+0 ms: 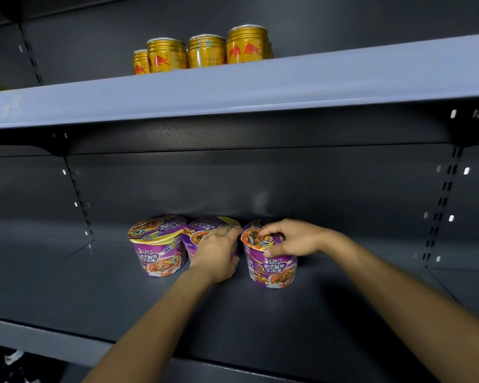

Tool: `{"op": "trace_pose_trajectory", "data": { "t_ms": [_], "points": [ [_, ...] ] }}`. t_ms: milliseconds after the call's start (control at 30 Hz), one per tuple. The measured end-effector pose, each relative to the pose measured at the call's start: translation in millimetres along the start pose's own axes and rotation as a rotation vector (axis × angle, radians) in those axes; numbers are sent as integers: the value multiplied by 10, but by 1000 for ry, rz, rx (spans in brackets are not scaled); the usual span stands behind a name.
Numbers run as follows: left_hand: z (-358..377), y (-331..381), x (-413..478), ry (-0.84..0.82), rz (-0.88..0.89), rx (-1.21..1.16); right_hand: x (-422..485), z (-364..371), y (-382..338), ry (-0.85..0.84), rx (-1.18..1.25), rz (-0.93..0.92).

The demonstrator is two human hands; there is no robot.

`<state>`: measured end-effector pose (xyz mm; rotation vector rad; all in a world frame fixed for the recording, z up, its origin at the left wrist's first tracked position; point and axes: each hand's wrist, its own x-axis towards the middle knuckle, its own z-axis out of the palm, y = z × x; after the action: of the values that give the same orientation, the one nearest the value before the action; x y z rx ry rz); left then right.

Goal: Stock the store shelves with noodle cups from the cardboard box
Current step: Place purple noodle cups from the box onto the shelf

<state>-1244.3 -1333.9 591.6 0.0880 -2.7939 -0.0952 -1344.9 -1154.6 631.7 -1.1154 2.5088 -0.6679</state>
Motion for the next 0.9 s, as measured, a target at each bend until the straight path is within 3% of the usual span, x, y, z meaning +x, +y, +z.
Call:
{"op": "trace_pose_trajectory", "data": {
  "t_ms": [667,900],
  "points": [
    [-10,-22,29,-91,26,41,-101,104,-80,77,-109,-1],
    [-77,69,-39,-162,38,255,-219,212,-127,183,-261,-48]
  ]
}}
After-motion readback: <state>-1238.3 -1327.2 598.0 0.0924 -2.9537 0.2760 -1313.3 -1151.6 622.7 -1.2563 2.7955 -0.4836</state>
